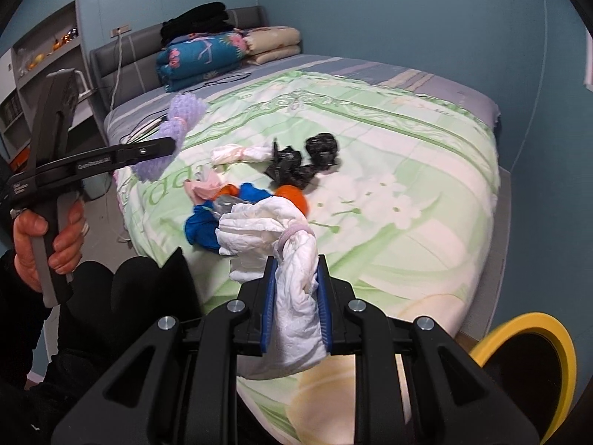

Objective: Collect trash
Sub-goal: 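Carry the foam net with the left tool while the right tool carries the tissue to the bin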

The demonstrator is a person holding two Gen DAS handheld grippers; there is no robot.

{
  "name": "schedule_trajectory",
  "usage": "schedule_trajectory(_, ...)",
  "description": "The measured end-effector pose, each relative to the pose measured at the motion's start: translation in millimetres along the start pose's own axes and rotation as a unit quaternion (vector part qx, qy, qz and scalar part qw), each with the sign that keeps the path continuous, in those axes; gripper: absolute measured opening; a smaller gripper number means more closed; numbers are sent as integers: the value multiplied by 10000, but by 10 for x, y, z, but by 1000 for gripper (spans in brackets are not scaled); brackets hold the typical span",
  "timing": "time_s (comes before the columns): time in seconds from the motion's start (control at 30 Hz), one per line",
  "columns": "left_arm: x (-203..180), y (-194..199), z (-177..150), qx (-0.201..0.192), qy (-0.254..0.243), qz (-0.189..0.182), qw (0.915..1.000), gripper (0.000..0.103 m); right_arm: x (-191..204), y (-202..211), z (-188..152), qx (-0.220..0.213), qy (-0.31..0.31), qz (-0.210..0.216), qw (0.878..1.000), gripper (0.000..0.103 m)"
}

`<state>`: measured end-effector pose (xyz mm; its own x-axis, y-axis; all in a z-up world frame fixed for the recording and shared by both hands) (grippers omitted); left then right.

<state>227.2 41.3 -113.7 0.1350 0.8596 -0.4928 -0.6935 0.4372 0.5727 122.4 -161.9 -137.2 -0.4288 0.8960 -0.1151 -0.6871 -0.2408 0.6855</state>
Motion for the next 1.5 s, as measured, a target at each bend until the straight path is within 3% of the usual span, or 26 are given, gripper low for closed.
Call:
schedule_trajectory(0.3, -363, 88, -91, 7, -144, -317, 9994, 32, -352, 441, -105, -304, -305, -436, 9981, 19)
schedule_trajectory(0.7, -1130, 131, -217, 71, -582, -747, 9955, 32, -770, 1016, -306, -707, -777, -1010, 9893, 19)
schedule_trajectory(1.1, -1837, 21, -501, 449, -897, -1246, 9871, 32, -1171, 1483, -558, -855, -1315, -1613, 9743, 19)
schedule_trajectory(1.5, -2322, -209, -868, 960, -1186, -1620, 9749, 32, -1393, 1807, -773, -704, -1623, -2253, 9581, 19)
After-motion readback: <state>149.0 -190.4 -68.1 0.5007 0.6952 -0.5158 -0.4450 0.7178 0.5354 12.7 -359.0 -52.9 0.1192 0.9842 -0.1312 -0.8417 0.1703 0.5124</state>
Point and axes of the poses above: each gripper's, at about its wrist camera, not at the fingertips, and y roughly against the way its jaws point, x to its left, z to its top, the point moved 4 cm from there along -y, roughly the way its jaws point, and after that the axes turned 15 degrees about y, right-handed, at the moved point
